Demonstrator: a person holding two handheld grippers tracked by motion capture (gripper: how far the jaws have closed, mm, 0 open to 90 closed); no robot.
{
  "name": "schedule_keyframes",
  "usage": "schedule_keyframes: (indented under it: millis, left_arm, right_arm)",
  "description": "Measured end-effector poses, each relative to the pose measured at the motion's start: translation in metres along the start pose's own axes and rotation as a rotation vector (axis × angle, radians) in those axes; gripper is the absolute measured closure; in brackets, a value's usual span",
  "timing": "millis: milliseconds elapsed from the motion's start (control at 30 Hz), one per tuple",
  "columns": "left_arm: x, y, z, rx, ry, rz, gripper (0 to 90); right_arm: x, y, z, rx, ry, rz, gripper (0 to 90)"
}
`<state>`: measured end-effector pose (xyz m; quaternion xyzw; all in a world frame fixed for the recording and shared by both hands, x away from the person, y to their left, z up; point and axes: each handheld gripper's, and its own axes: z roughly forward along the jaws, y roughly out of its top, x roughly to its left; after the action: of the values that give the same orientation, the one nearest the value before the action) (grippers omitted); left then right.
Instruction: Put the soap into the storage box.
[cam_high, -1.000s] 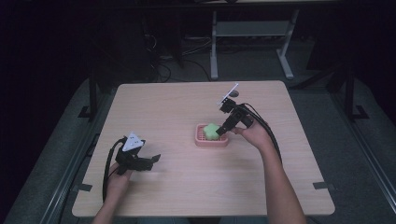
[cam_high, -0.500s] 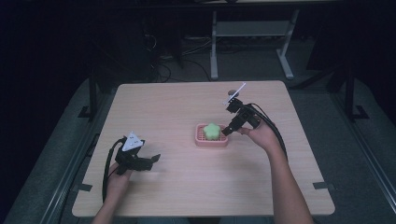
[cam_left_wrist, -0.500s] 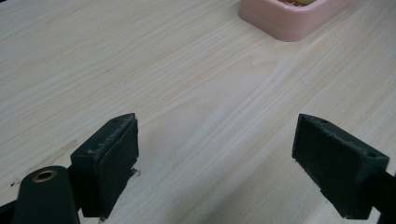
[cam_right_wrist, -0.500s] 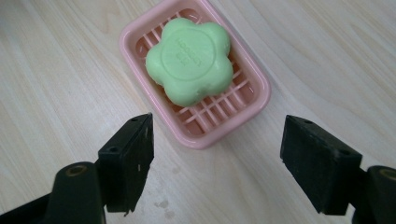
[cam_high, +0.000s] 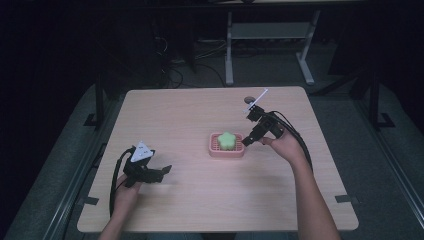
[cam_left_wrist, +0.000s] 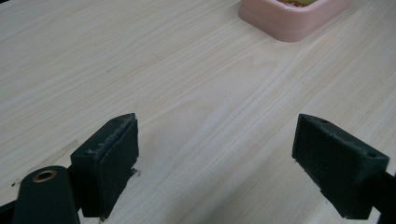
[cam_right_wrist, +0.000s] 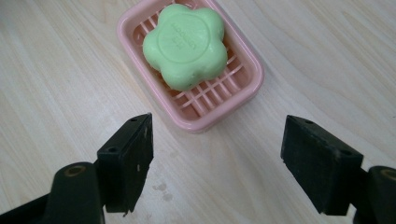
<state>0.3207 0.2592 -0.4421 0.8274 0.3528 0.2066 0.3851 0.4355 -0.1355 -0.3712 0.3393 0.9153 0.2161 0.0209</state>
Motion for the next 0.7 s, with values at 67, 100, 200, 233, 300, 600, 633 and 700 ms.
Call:
schedule_keyframes:
  millis: [67,100,200,233,300,600,633,700]
  left_arm:
    - [0.000,0.000,0.000,-0.002,-0.001,0.000,14.4]
    - [0.000,0.000,0.000,-0.002,0.000,0.000,14.4]
    - [0.000,0.000,0.000,-0.002,0.000,-0.001,14.4]
    - [0.000,0.000,0.000,0.000,0.000,0.001,14.4]
    - [0.000,0.000,0.000,0.002,0.000,0.001,14.4]
    - [0.000,0.000,0.000,0.001,0.002,0.005,14.4]
    - [0.000,0.000,0.000,0.000,0.001,0.005,14.4]
    - [0.000,0.000,0.000,0.003,0.001,0.004,14.4]
  right_arm:
    - [0.000,-0.003,-0.001,-0.010,-0.008,0.002,24.8]
    - [-0.001,-0.005,-0.002,-0.011,-0.007,0.006,24.8]
    - [-0.001,-0.009,0.000,-0.011,-0.003,0.014,24.8]
    - [-0.002,-0.012,0.000,-0.011,-0.002,0.015,24.8]
    - [-0.003,-0.015,0.002,-0.010,0.001,0.017,24.8]
    - [-0.005,-0.027,0.001,-0.017,0.000,0.029,24.7]
    - [-0.005,-0.029,0.001,-0.021,0.002,0.029,24.8]
    - [-0.006,-0.031,0.001,-0.011,0.004,0.031,24.5]
